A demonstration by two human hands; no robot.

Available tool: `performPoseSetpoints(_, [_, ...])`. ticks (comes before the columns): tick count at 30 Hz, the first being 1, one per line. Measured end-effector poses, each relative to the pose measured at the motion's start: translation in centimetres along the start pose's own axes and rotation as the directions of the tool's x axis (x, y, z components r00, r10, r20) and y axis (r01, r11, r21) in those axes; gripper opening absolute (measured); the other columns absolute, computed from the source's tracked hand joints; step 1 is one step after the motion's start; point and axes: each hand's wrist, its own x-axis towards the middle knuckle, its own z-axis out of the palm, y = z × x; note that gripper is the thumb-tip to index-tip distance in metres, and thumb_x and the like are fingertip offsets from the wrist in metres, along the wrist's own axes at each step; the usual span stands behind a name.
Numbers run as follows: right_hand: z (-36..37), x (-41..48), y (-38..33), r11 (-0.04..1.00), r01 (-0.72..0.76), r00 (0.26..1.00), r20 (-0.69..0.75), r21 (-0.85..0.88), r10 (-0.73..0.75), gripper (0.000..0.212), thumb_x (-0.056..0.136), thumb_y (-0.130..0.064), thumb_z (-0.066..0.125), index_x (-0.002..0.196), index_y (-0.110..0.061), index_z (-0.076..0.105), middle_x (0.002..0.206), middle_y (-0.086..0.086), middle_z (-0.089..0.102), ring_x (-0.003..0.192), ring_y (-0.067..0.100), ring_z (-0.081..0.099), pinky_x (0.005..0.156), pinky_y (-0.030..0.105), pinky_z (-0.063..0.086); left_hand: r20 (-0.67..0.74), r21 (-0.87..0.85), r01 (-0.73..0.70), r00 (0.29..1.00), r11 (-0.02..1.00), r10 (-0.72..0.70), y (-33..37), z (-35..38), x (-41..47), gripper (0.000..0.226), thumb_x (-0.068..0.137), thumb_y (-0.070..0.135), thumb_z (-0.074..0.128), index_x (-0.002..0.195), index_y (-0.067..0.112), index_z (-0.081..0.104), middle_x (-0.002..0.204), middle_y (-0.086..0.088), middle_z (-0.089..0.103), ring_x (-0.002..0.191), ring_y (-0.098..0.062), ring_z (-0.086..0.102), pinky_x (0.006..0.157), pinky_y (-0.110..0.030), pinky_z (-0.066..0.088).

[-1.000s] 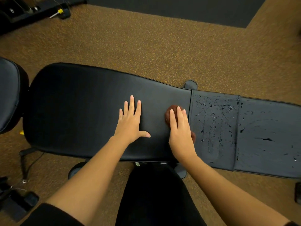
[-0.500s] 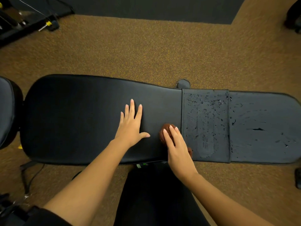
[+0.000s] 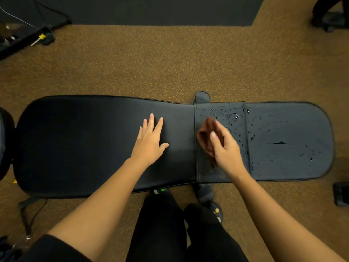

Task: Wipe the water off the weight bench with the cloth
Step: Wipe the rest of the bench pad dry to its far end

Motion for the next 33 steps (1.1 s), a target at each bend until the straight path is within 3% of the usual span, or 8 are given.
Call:
performPoseSetpoints(3, [-1.7,2.8,-0.6,0.999,0.046,0.998,-0.045,-0.027,-0.047,0.041,0.098,-0.015,0.046,0.139,-0.016,0.043,0.135,-0.004,0.050,0.126,0.007,0.043,0.107,0.020,0.030,0.031,0.047,-0.020,0.999,0.999,0.018,1.3,0.3,0.6,0.089,0.087,0.036,0.061,0.149,0.016,0.000,0.156,-0.012,-0.013,0.143,-0.033,-0.007,0.116,-0.041,0.004])
performPoseSetpoints(7, [-2.9,5.7,-0.4,0.955,0.164,0.984,-0.023,-0.248,-0.175,0.043,0.097,-0.012,0.045,0.140,-0.011,0.040,0.141,0.005,0.045,0.130,0.013,0.039,0.102,0.011,0.021,0.145,0.201,-0.083,0.988,0.976,0.055,3.5,1.1,1.5,0.117,0.073,0.049,0.071,0.148,0.016,-0.013,0.153,-0.012,-0.025,0.141,-0.037,-0.015,0.114,-0.050,0.002])
performPoseSetpoints(11, [-2.0,6.4,1.8,0.841,0.307,0.952,0.155,-0.445,-0.266,0.045,0.097,-0.008,0.045,0.141,-0.005,0.038,0.148,0.015,0.033,0.139,0.027,0.026,0.115,0.032,0.018,0.169,0.283,-0.093,0.985,0.955,0.046,6.0,1.6,2.7,0.132,0.065,0.050,0.077,0.145,0.014,-0.021,0.150,-0.012,-0.032,0.139,-0.039,-0.019,0.111,-0.058,0.002])
performPoseSetpoints(13, [-1.3,6.4,3.3,0.747,0.369,0.929,0.227,-0.553,-0.291,0.048,0.093,-0.002,0.050,0.140,-0.005,0.039,0.148,0.018,0.032,0.140,0.034,0.024,0.114,0.045,0.024,0.169,0.296,-0.068,0.986,0.953,0.018,6.9,1.8,3.2,0.133,0.064,0.047,0.078,0.144,0.013,-0.022,0.150,-0.011,-0.033,0.139,-0.039,-0.020,0.111,-0.059,0.002])
performPoseSetpoints(15, [-1.1,7.0,4.1,0.654,0.422,0.906,0.262,-0.628,-0.332,0.051,0.089,0.001,0.055,0.138,-0.005,0.042,0.146,0.022,0.035,0.137,0.041,0.027,0.110,0.050,0.025,0.180,0.301,-0.041,0.984,0.953,-0.015,7.3,2.2,3.4,0.133,0.064,0.044,0.080,0.144,0.013,-0.022,0.150,-0.011,-0.033,0.140,-0.038,-0.019,0.111,-0.058,0.003])
performPoseSetpoints(22, [0.9,9.4,3.2,0.630,0.474,0.879,0.293,-0.615,-0.376,0.051,0.086,0.003,0.056,0.136,-0.002,0.043,0.142,0.025,0.038,0.135,0.045,0.026,0.112,0.048,0.020,0.211,0.248,-0.021,0.977,0.969,-0.033,7.5,2.5,3.5,0.133,0.064,0.039,0.081,0.145,0.014,-0.022,0.150,-0.007,-0.032,0.140,-0.036,-0.020,0.111,-0.058,0.007])
performPoseSetpoints(28, [-1.1,6.6,5.1,0.517,0.635,0.772,0.447,-0.575,-0.451,0.062,0.073,0.009,0.066,0.132,-0.002,0.049,0.139,0.021,0.044,0.133,0.043,0.034,0.108,0.047,0.029,0.213,0.226,-0.017,0.976,0.974,-0.033,7.4,2.7,3.5,0.132,0.066,0.037,0.080,0.144,0.014,-0.023,0.150,-0.007,-0.034,0.139,-0.036,-0.022,0.111,-0.059,0.004])
performPoseSetpoints(33, [-2.5,8.4,4.8,0.571,0.546,0.835,0.349,-0.613,-0.424,0.056,0.079,0.008,0.059,0.133,-0.002,0.048,0.140,0.024,0.041,0.133,0.044,0.033,0.108,0.051,0.029,0.213,0.202,-0.018,0.977,0.979,-0.026,7.4,2.7,3.6,0.133,0.064,0.037,0.081,0.144,0.015,-0.022,0.150,-0.005,-0.034,0.139,-0.036,-0.023,0.110,-0.060,0.004])
